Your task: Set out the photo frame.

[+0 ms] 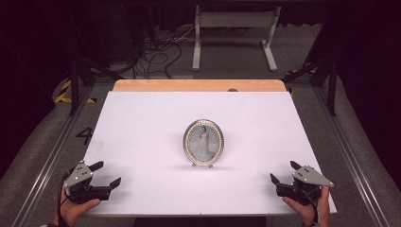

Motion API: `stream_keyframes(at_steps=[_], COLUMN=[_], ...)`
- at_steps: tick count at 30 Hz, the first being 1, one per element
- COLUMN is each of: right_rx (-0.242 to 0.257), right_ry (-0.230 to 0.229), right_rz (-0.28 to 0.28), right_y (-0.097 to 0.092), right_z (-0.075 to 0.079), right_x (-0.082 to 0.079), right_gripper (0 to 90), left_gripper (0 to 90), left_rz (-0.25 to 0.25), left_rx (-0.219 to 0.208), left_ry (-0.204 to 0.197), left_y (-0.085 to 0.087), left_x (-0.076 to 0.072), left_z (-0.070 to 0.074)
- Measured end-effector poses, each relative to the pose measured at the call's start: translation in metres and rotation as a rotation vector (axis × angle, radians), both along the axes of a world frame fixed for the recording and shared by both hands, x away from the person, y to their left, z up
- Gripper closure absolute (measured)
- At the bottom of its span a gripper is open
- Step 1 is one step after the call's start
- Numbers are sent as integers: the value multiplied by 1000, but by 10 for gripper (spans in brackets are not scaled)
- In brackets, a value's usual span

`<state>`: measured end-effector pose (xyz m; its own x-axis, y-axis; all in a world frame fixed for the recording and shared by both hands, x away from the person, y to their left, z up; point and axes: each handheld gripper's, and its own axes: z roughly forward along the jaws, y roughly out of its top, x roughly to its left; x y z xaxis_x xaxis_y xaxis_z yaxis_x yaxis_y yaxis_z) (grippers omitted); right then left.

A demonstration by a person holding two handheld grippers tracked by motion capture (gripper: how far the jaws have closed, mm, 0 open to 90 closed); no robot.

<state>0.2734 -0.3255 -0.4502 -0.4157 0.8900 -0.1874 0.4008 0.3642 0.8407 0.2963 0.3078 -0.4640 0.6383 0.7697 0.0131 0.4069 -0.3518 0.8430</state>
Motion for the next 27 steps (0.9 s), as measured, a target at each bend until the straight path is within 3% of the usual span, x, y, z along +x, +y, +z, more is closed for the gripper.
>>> stream_keyframes(at_steps=[5, 10, 15, 20, 27], right_rx=[3, 1, -6, -8, -9], right_ry=[-9, -10, -18, -13, -9], right_rz=[-19, -29, -35, -34, -29], right_y=[-1, -4, -6, -6, -6], right_z=[0, -1, 0, 0, -1], right_x=[0, -2, -4, -3, -3], right_gripper=[164, 164, 164, 164, 164], left_gripper=[107, 107, 107, 107, 106], left_rz=[-15, -16, -21, -14, -11], left_rx=[33, 40, 75, 54, 69], left_ry=[-22, -27, -30, -36, -38], left_y=[-5, -7, -10, -7, -8], left_x=[1, 2, 4, 5, 5], left_z=[2, 3, 3, 4, 4])
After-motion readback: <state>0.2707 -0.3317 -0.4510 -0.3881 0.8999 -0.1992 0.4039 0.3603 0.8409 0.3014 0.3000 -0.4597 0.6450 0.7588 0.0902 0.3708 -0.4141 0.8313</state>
